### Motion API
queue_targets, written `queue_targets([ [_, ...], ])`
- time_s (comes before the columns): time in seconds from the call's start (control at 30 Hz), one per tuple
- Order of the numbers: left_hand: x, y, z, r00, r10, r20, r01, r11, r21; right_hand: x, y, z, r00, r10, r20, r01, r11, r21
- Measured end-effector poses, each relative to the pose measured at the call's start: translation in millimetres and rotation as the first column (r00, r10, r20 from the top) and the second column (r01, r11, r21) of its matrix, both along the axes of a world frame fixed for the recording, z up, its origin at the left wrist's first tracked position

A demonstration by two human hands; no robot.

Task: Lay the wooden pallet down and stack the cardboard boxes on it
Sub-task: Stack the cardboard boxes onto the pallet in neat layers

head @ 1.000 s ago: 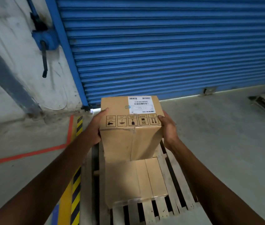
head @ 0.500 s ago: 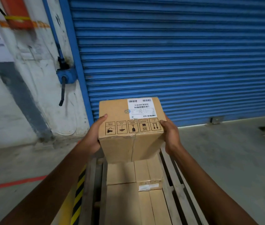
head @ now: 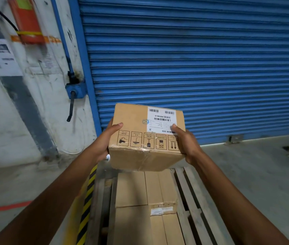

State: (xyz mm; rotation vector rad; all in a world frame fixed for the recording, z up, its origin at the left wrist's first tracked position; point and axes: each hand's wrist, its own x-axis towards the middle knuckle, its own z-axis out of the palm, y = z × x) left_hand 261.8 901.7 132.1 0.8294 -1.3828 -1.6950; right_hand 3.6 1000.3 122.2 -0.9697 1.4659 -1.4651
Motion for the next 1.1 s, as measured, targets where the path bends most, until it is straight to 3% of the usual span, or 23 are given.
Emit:
queue_targets([
  [0.3,6,11,5,0.999,-0.042,-0.029,0.044,0.998,0.053,2,1,3,0.996,-0.065,-0.053,0.063,0.997,-0.037],
  [0.4,7,7,6,0.998,-0.012,-0.064,0.023,0.985,0.173,3,1,2,0.996,-0.066,-0.068,0.064,0.997,-0.039],
  [0.5,10,3,6,0.994,0.051,-0.098,-0.008,0.916,0.401,7,5,1,0.988,-0.063,-0.142,0.051,0.995,-0.086],
  [0.63,15,6,-2,0.992,0.055,-0.118,0.002,0.900,0.436,15,19,-15,0.959,-0.007,-0.284,-0.048,0.982,-0.185],
  [0.77,23,9,-4,0.988,0.089,-0.129,-0.035,0.929,0.368,23,37,-25,0.987,0.000,-0.158,-0.041,0.966,-0.257],
  [0.87,20,15,-8,0.978,0.149,-0.148,-0.093,0.939,0.331,17,36,-13,0.999,-0.045,0.027,0.048,0.988,-0.146],
  [0.97,10,24,-11,0.976,0.143,-0.165,-0.090,0.952,0.291,13,33,3,0.954,0.040,0.298,-0.038,0.999,-0.013],
  [1.1,9,38,-18,0.957,0.190,-0.219,-0.137,0.962,0.234,3,31,21,0.917,0.225,0.329,-0.197,0.973,-0.117],
])
